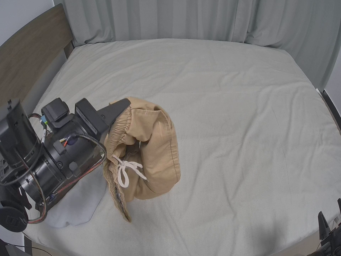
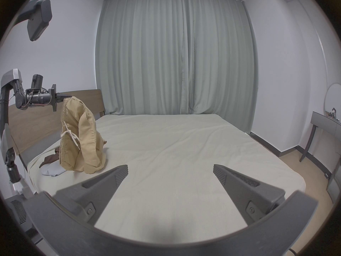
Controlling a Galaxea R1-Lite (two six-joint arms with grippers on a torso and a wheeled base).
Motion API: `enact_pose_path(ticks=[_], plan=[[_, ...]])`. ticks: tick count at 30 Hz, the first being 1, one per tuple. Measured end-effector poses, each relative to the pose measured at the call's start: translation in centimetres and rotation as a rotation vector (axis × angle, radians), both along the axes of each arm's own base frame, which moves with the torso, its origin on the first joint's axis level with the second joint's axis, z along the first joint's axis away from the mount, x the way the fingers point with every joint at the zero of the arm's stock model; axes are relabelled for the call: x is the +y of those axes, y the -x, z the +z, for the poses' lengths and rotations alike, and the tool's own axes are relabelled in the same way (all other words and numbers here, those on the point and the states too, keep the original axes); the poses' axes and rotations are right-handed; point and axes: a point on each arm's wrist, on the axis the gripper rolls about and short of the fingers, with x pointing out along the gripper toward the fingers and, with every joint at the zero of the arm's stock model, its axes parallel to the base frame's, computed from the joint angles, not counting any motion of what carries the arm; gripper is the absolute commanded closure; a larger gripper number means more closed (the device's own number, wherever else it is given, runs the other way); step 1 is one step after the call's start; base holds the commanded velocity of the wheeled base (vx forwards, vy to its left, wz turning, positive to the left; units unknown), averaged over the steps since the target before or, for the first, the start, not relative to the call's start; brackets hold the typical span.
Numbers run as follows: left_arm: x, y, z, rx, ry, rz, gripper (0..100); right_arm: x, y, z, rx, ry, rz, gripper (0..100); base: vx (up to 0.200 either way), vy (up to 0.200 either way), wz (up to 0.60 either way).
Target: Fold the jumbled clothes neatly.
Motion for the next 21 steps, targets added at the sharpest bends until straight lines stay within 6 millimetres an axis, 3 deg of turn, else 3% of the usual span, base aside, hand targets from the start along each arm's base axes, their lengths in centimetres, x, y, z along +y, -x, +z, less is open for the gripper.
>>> enact_pose_path(ticks=[13,21], plan=[[0.4,2.3,4.8,-0.057,0.233,-0.07,100,0.0,0.0,0.0,0.0,0.0,0.0,0,0.0,0.0,0.0],[0.4,2.2,3.3,0.007,0.165,-0.055,100,0.0,0.0,0.0,0.0,0.0,0.0,0,0.0,0.0,0.0]])
